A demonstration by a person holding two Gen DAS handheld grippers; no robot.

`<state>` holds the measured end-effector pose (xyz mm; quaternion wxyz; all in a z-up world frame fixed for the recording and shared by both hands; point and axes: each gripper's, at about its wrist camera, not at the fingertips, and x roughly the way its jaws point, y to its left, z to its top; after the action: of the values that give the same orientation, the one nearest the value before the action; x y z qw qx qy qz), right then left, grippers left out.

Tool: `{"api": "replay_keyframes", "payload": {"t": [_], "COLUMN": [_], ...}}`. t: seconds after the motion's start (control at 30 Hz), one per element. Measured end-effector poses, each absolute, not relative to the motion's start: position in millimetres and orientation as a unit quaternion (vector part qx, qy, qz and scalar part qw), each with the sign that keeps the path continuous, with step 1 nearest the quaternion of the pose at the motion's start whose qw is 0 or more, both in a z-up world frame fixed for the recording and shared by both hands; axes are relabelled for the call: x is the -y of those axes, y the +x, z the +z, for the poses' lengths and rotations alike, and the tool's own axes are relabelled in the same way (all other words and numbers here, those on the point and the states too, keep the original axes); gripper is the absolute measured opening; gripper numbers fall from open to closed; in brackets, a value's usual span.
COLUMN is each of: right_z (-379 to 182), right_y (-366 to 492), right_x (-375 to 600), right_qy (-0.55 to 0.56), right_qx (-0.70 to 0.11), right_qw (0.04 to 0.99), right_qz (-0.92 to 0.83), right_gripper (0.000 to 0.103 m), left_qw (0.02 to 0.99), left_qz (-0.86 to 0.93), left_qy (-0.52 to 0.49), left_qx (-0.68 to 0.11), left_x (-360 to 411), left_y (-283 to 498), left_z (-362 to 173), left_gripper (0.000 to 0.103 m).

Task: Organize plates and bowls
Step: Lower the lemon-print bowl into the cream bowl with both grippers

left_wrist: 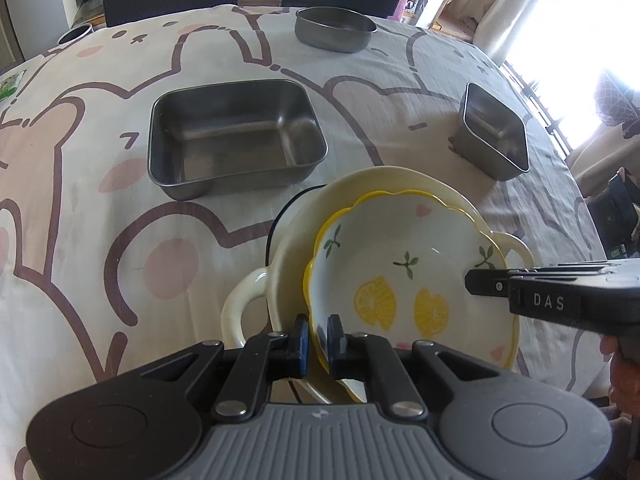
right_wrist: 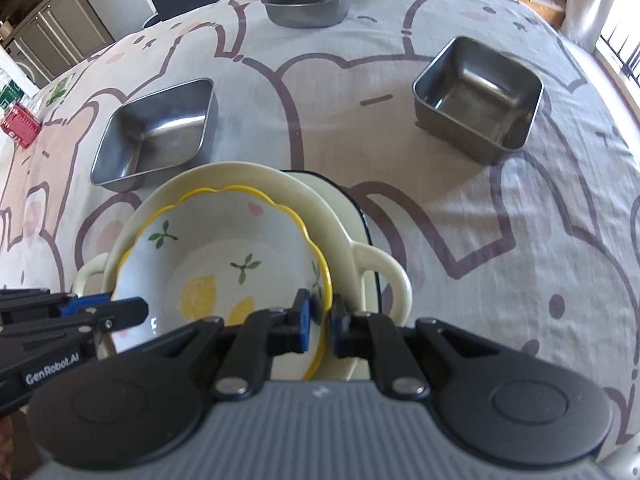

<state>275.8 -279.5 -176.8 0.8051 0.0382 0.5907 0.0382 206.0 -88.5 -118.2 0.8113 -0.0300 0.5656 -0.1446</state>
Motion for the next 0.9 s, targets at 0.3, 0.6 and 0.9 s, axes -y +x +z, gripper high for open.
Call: {"api": "replay_keyframes", "payload": {"t": [0.3, 0.6, 0.9], "right_z": [-176, -170, -165], "right_y": [275, 269, 261], "right_x": [287, 287, 289], "right_qy": [0.061, 0.056, 0.045], "right_qx": [-0.589, -0.583, -0.577], "right_qw": [0.805, 0.809, 0.814], "right_qz": [0.038, 0.041, 0.052], "right_gripper": [0.01, 0.01, 0.01], "left_qw": [0.816, 0.814, 0.813], "left_qz": [-0.145, -0.148, -0.151], "left_qy": [-0.026, -0.021, -0.018], "left_qx": [-0.558, -0.561, -0.562], "left_x": [89, 90, 92], "left_y": [205, 205, 203], "left_z": [-114, -115, -114], "left_gripper": [0.009, 0.01, 0.015]}}
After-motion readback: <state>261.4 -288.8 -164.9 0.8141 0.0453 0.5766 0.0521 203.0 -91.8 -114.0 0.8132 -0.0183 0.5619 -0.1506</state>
